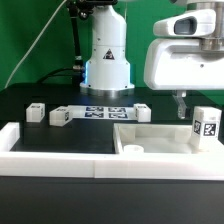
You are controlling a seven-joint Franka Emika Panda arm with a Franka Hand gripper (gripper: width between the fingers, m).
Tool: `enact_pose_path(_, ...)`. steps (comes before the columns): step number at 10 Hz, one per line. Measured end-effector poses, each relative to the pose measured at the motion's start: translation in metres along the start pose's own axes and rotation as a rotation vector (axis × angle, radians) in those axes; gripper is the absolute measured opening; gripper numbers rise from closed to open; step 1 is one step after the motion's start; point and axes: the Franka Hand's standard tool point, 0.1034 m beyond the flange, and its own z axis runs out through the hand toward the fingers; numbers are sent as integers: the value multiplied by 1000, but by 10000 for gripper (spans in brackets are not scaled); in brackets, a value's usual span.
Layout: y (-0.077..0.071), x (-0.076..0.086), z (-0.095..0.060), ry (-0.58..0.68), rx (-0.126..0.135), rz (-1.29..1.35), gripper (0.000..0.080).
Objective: Assemble one leg
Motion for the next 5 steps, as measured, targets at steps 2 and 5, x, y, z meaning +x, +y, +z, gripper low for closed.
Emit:
enact_pose_path(2, 0, 0, 0, 0, 0, 22, 423)
enact_pose_path(5, 0, 0, 0, 0, 2, 101, 289)
